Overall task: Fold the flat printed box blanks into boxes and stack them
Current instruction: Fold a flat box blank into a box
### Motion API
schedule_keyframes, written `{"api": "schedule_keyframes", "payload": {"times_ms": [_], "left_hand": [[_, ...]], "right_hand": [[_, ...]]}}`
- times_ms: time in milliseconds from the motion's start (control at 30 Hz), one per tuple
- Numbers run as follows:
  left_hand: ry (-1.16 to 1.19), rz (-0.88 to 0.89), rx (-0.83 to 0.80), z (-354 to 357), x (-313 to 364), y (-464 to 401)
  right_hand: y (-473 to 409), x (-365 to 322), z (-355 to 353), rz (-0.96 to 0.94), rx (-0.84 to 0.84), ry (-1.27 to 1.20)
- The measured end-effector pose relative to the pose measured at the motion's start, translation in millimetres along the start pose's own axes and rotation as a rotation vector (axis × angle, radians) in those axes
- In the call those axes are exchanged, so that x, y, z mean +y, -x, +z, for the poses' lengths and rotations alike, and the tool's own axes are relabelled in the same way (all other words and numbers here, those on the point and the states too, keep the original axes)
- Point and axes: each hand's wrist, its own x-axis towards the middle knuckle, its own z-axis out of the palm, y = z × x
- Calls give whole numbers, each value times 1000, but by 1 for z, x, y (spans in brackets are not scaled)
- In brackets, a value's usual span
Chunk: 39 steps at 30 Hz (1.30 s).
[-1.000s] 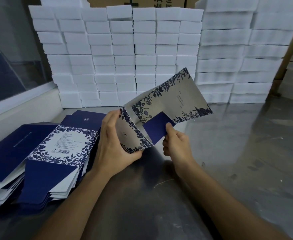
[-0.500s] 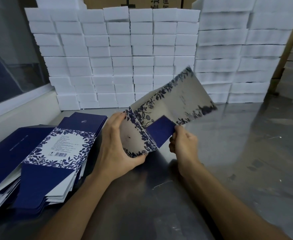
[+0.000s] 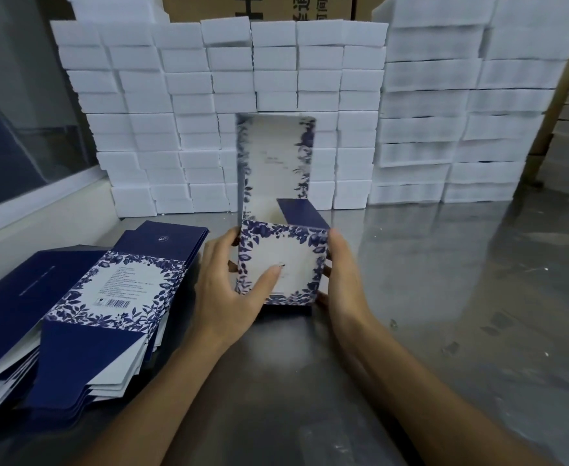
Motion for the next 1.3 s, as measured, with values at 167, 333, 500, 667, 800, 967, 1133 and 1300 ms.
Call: {"api": "schedule_keyframes", "payload": {"times_ms": [167,333,500,667,800,967,1133,1300], "left_hand": [[339,-168,-77,0,8,2],[471,-275,-98,-8,10,-8],[576,-336,-83,-10,8,-9],[638,-417,-78,-11,9,-10],[720,-593,-71,-13,11,-12],[941,-697,-259,-21,21,-17],[922,-694,-68,-16,18,-19],[620,-582,-32,-19,10,-23]], "right_hand": [[1,-5,-3,-77,17,2],[-3,-7,-9,-26,103,-9],[1,-5,-6,-66,87,73],[4,-9,-5,2,87,48],[9,-13,-2,-83,98,67],[13,-16,4,-175,63,54],[16,-16,7,-226,22,34],[16,-14,7,-230,21,27]]}}
